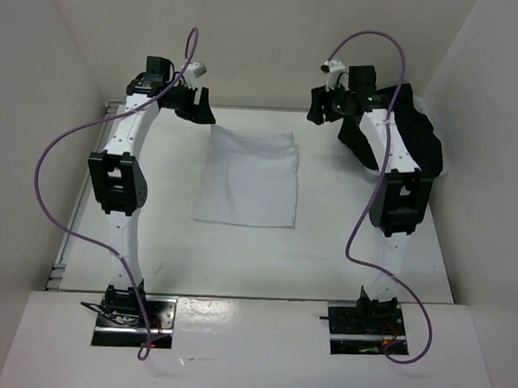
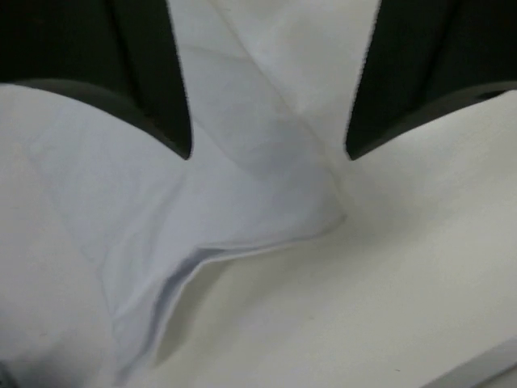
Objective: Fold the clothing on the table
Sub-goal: Flatten the skirt out
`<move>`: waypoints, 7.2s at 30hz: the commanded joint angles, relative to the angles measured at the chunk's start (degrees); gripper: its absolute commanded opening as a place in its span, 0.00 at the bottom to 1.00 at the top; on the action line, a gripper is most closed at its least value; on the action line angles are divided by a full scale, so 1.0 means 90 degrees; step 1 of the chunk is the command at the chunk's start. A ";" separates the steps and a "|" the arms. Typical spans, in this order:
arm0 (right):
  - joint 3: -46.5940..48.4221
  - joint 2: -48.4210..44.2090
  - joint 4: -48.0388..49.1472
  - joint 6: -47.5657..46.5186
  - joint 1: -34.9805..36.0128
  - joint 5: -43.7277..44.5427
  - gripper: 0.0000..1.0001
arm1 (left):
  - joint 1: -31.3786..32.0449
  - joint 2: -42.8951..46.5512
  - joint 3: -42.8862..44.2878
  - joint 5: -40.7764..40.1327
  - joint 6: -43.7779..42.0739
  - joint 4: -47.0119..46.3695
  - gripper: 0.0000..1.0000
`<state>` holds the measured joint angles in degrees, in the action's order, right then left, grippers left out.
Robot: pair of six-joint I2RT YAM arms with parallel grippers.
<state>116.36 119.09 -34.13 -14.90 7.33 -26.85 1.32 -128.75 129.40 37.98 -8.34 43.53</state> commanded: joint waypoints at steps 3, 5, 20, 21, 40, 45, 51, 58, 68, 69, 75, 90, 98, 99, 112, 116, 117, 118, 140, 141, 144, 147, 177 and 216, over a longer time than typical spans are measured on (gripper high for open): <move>0.0694 0.0410 0.0814 0.0796 -0.0063 0.1935 0.78 | -0.0020 -0.0557 0.1001 -0.1064 0.0731 -0.0305 1.00; 0.0695 0.0411 0.0746 0.0622 0.0082 0.2036 0.79 | -0.0020 -0.0713 0.1081 -0.1415 0.0897 -0.0305 1.00; -0.0848 0.0185 0.0442 -0.0230 0.1861 0.2183 0.93 | 0.0302 0.1414 -0.4034 -0.1134 0.1884 -0.2238 1.00; -0.0926 0.0186 0.0443 -0.0172 0.1861 0.2183 0.94 | 0.0302 0.1540 -0.4230 -0.1201 0.1884 -0.2239 1.00; -0.1103 0.0772 0.0628 0.0004 0.1861 0.2114 0.94 | 0.0888 0.1825 -0.4925 -0.1095 0.1747 -0.2288 1.00; -0.0956 0.0889 0.0628 0.0005 0.1861 0.2261 0.95 | 0.1015 0.1523 -0.4984 -0.1026 0.1747 -0.2288 1.00; -0.0956 0.0889 0.0687 0.0005 0.1861 0.2378 0.95 | 0.1015 0.1405 -0.5345 -0.0870 0.1747 -0.2064 1.00; -0.0575 0.1084 0.0629 0.0131 0.1861 0.2378 0.95 | 0.1015 0.1463 -0.5794 -0.0870 0.1747 -0.2062 1.00; 0.1024 0.1912 0.0171 0.0620 0.1431 0.1550 0.95 | 0.1015 0.1591 -0.5999 -0.0870 0.1688 -0.2063 1.00; 0.1162 0.2011 0.0169 0.0620 0.1431 0.1490 0.95 | 0.1015 0.1591 -0.5999 -0.0870 0.1688 -0.2063 1.00; 0.1515 0.2432 0.0003 0.0678 0.1373 0.1070 0.95 | 0.1015 0.1649 -0.5941 -0.0870 0.1572 -0.1946 1.00; 0.1574 0.2812 -0.0192 0.0737 0.1314 0.0425 0.95 | 0.1015 0.1591 -0.5882 -0.0870 0.1513 -0.1887 1.00; 0.1779 0.2959 -0.0251 0.0737 0.1188 0.0425 0.95 | 0.1015 0.1591 -0.5882 -0.0811 0.1512 -0.1887 1.00; 0.1846 0.2959 -0.0251 0.0737 0.1187 0.0425 0.95 | 0.1015 0.1591 -0.5882 -0.0811 0.1512 -0.1887 1.00; 0.1964 0.3135 -0.0251 0.0737 0.0885 0.0630 0.95 | 0.1074 0.1591 -0.5941 -0.0811 0.1454 -0.1887 1.00; 0.1964 0.3204 -0.0251 0.0737 0.0884 0.0689 0.95 | 0.1074 0.1591 -0.5941 -0.0811 0.1454 -0.1887 1.00; 0.1964 0.3204 -0.0251 0.0737 0.0884 0.0621 0.95 | 0.1074 0.1591 -0.5941 -0.0811 0.1454 -0.1887 1.00; 0.1964 0.3204 -0.0251 0.0737 0.0884 0.0543 0.95 | 0.1074 0.1533 -0.5941 -0.0811 0.1454 -0.1887 1.00; 0.2511 0.3331 -0.0309 0.0923 0.0884 0.0122 0.95 | 0.1074 0.1473 -0.5882 -0.0694 0.1395 -0.1887 1.00; 0.2511 0.3389 -0.0309 0.0923 0.0884 0.0122 0.95 | 0.1074 0.1473 -0.5882 -0.0694 0.1395 -0.1887 1.00; 0.2570 0.3458 -0.0309 0.0923 0.0884 0.0064 0.95 | 0.1074 0.1415 -0.5882 -0.0694 0.1395 -0.1829 1.00; 0.2570 0.3594 -0.0309 0.0923 0.0884 0.0064 0.95 | 0.1074 0.1415 -0.5824 -0.0694 0.1395 -0.1829 1.00; 0.2511 0.3712 -0.0368 0.0688 0.0484 0.1215 0.95 | 0.1132 0.1356 -0.5940 -0.0509 0.1278 -0.1829 1.00; -0.1892 -0.0516 0.0237 -0.0083 0.0357 0.1079 0.96 | 0.0351 -0.0664 -0.0933 0.0116 0.1649 -0.0989 0.80</move>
<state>99.66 119.85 -34.30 -13.93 10.55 -18.15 4.43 -132.62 115.20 37.41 4.97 35.33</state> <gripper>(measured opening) 0.961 0.817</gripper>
